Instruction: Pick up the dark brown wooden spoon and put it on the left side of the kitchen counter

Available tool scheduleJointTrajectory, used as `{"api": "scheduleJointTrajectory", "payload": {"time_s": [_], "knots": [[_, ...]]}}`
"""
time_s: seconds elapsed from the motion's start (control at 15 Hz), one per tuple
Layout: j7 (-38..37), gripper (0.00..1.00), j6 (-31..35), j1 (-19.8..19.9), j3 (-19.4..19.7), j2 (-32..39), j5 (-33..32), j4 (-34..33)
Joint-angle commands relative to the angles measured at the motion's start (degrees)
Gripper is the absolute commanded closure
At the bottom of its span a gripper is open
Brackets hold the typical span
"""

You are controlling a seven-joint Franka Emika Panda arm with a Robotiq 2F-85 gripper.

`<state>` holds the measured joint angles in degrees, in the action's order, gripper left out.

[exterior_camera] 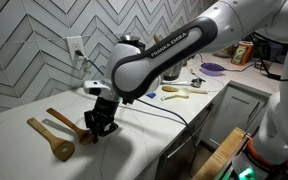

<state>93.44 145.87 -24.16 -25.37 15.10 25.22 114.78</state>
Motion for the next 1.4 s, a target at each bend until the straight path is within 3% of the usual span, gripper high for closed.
{"api": "scheduleJointTrajectory", "payload": {"time_s": [0.0,0.67,0.73,1.13,1.33], "knots": [[-1.69,0.97,-1.56,1.63,-1.56,2.40,-2.63,-2.56],[-1.64,0.95,-1.69,2.55,-2.41,5.04,-5.81,-5.03],[-1.53,0.68,-1.68,2.66,-2.56,5.08,-5.79,-5.12],[-1.21,0.24,-1.59,2.95,-3.16,4.79,-5.74,-5.69],[-0.79,0.12,-1.55,3.11,-3.82,4.29,-5.31,-5.96]]}}
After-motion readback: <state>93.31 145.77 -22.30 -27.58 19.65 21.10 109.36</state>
